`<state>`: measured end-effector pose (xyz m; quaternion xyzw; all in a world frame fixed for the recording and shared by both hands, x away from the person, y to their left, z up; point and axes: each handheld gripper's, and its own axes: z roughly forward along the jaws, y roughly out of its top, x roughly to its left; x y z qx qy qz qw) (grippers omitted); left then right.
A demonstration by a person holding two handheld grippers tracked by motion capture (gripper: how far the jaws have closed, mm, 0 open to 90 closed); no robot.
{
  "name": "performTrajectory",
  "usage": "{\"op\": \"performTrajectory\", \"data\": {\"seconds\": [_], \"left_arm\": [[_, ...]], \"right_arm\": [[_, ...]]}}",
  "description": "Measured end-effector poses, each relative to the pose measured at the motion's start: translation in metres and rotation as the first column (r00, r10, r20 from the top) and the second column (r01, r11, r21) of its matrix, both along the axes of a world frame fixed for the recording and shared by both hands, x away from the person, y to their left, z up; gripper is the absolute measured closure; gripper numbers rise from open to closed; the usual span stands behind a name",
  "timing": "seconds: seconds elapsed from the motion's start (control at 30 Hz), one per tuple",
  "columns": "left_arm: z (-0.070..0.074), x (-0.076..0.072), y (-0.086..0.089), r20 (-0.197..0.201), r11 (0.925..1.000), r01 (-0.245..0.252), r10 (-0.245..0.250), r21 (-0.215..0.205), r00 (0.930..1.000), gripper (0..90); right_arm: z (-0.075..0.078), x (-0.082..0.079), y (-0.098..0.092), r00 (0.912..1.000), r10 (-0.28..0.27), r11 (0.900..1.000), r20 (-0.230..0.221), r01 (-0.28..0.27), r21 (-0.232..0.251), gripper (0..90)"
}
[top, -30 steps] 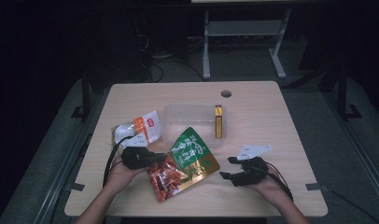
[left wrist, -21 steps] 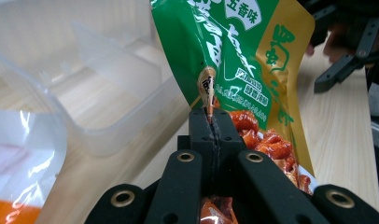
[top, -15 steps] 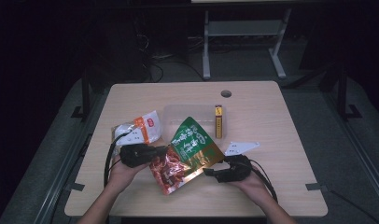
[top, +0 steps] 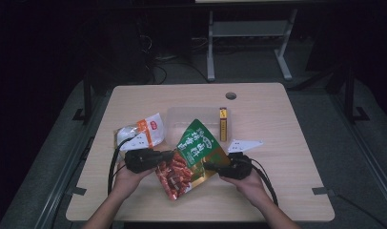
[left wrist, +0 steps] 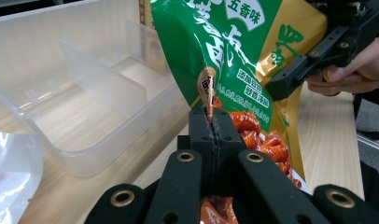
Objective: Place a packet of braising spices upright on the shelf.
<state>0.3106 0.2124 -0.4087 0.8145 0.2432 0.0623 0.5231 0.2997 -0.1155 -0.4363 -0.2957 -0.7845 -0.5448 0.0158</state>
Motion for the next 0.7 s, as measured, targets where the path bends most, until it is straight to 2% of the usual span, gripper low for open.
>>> {"op": "performTrajectory", "data": {"seconds": [0.1, 0.17, 0.23, 0.33, 0.43, 0.53, 0.63, 0.7], "left_arm": [[-0.002, -0.001, -0.003, -0.006, 0.9999, 0.012, -0.012, 0.000, 0.9999, 89.2], [-0.003, -0.001, -0.004, -0.009, 0.9997, 0.023, -0.023, 0.000, 0.9997, 89.0], [-0.005, -0.002, -0.005, -0.012, 0.9995, 0.028, -0.028, 0.014, 0.9995, 88.7], [-0.007, -0.002, -0.007, -0.007, 0.9977, 0.038, -0.038, 0.055, 0.9993, 88.4], [-0.008, -0.002, -0.008, -0.003, 0.9969, 0.043, -0.043, 0.066, 0.9991, 88.3], [-0.008, -0.002, -0.007, -0.008, 0.9970, 0.040, -0.039, 0.066, 0.9992, 86.6], [-0.008, -0.001, -0.006, 0.017, 0.9954, 0.027, -0.029, 0.092, 0.9994, 82.0], [-0.007, 0.000, -0.002, 0.027, 0.9946, 0.002, -0.004, 0.103, 0.9996, 80.9]], "right_arm": [[0.004, 0.000, -0.002, 0.9997, 0.008, 1.000, 0.022, -0.008, -0.018, 88.8], [0.008, 0.000, -0.005, 0.9997, 0.017, 1.000, 0.019, -0.017, -0.022, 89.5], [0.012, 0.001, -0.008, 0.9993, 0.025, 0.999, 0.027, -0.024, -0.026, 89.8], [0.022, 0.002, -0.011, 0.9984, 0.035, 0.999, 0.044, -0.033, -0.042, 90.0], [0.030, 0.004, -0.011, 0.9966, 0.052, 0.996, 0.064, -0.047, -0.071, 90.0], [0.036, 0.007, -0.011, 0.9948, 0.074, 0.995, 0.070, -0.069, -0.077, 90.0], [0.042, 0.008, -0.010, 0.9918, 0.099, 0.991, 0.081, -0.092, -0.093, 90.0], [0.046, 0.008, -0.011, 0.9896, 0.109, 0.990, 0.093, -0.100, -0.102, 90.0]]}}
